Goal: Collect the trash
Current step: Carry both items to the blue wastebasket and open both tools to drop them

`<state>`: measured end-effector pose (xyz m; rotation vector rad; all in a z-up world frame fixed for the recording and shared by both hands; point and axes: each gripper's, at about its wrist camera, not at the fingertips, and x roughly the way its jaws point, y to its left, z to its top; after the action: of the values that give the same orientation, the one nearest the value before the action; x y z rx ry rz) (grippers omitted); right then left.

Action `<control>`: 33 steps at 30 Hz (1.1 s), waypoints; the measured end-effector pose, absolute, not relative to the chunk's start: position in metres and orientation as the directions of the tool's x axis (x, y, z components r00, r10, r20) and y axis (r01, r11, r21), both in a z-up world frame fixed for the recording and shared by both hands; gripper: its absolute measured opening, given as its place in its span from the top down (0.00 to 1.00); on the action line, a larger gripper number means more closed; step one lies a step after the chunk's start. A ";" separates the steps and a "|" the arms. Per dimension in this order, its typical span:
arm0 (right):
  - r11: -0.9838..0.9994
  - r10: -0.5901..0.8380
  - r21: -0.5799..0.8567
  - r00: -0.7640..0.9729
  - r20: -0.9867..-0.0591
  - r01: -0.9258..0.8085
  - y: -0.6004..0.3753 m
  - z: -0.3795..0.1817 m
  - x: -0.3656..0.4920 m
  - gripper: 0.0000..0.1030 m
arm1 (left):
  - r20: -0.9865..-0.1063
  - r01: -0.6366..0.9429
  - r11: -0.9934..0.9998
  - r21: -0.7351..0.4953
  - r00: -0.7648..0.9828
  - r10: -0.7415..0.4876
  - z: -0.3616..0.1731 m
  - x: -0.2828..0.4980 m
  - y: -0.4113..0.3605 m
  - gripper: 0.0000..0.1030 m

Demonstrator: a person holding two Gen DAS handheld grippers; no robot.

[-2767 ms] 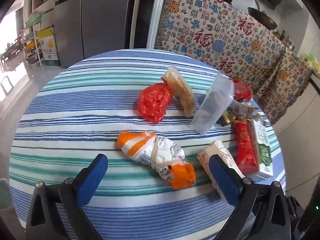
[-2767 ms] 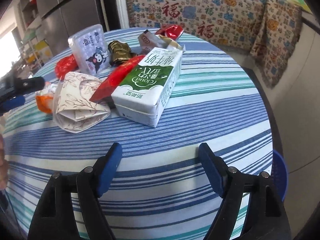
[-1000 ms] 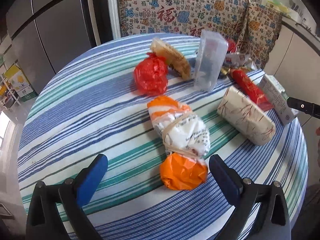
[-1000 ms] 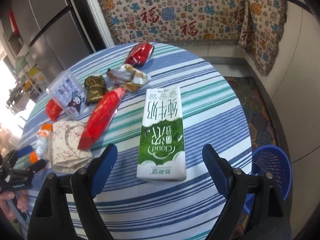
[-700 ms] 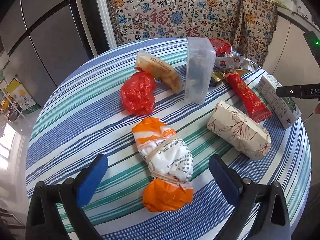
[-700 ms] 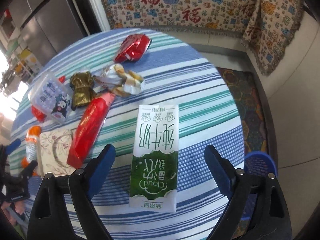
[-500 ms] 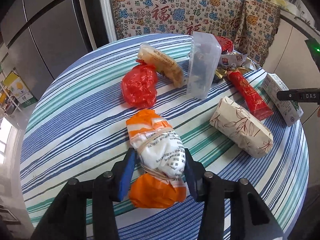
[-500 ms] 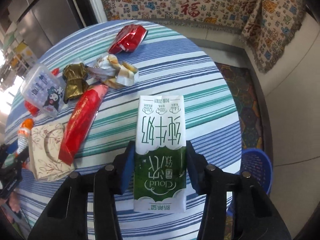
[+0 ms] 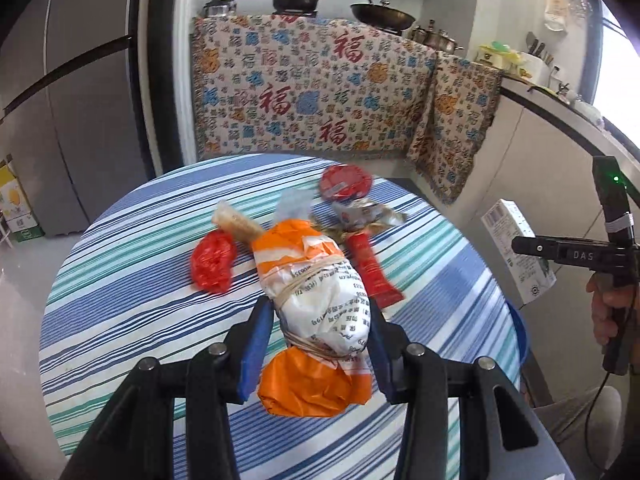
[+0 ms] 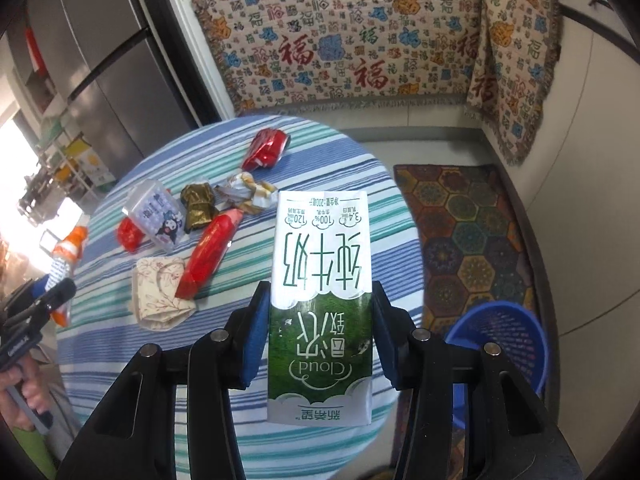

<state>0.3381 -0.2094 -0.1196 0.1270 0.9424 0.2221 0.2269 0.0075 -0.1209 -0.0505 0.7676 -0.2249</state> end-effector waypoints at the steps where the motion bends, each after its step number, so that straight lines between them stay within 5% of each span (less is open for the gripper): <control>1: 0.971 0.238 0.206 0.575 -0.783 -0.121 -0.218 -0.116 0.332 0.53 | -0.677 0.213 0.967 -0.137 0.693 -0.249 -0.117 0.227 -0.008 0.56; 9: 0.985 0.099 0.164 0.602 -0.792 0.054 -0.323 -0.116 0.299 0.53 | -0.681 0.452 0.875 -0.173 0.587 -0.437 -0.115 0.243 -0.175 0.56; 21: 0.942 0.026 0.203 0.543 -0.839 0.268 -0.452 -0.184 0.281 0.53 | -0.746 0.615 0.764 -0.196 0.412 -0.523 -0.194 0.296 -0.399 0.56; 33: 0.888 0.069 0.287 0.512 -0.856 0.360 -0.505 -0.247 0.295 0.52 | -0.799 0.660 0.730 -0.176 0.338 -0.498 -0.265 0.326 -0.449 0.55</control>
<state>0.2947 -0.5052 -0.2468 0.4661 1.0284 -0.1824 0.3257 -0.4495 -0.2652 0.1918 0.9653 -0.7602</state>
